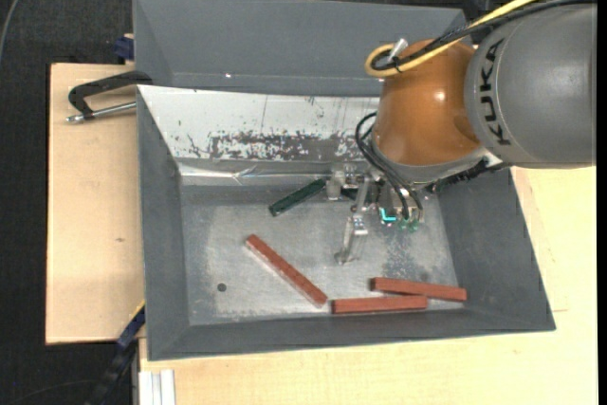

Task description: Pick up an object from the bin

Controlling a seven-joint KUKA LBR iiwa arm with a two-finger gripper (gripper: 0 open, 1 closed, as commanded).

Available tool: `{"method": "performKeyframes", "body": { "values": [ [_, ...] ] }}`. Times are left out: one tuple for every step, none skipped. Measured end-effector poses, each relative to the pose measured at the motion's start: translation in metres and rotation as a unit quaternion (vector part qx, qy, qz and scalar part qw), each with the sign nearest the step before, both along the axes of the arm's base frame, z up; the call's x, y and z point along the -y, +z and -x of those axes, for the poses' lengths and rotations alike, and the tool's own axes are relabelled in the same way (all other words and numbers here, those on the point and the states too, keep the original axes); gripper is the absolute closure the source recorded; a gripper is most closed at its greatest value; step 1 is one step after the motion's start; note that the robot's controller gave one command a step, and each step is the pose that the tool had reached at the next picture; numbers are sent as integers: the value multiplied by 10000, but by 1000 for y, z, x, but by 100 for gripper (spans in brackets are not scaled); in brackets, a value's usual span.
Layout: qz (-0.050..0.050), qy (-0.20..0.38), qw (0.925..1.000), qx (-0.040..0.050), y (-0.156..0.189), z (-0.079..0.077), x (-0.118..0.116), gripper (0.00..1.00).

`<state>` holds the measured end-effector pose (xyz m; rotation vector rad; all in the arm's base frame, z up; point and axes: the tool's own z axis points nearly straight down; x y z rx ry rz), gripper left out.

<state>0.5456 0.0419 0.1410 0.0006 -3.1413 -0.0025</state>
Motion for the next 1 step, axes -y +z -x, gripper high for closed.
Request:
{"method": "performKeyframes", "body": {
  "values": [
    [-1,178,9998,26,-73,-41,-16,0]
  ]
}}
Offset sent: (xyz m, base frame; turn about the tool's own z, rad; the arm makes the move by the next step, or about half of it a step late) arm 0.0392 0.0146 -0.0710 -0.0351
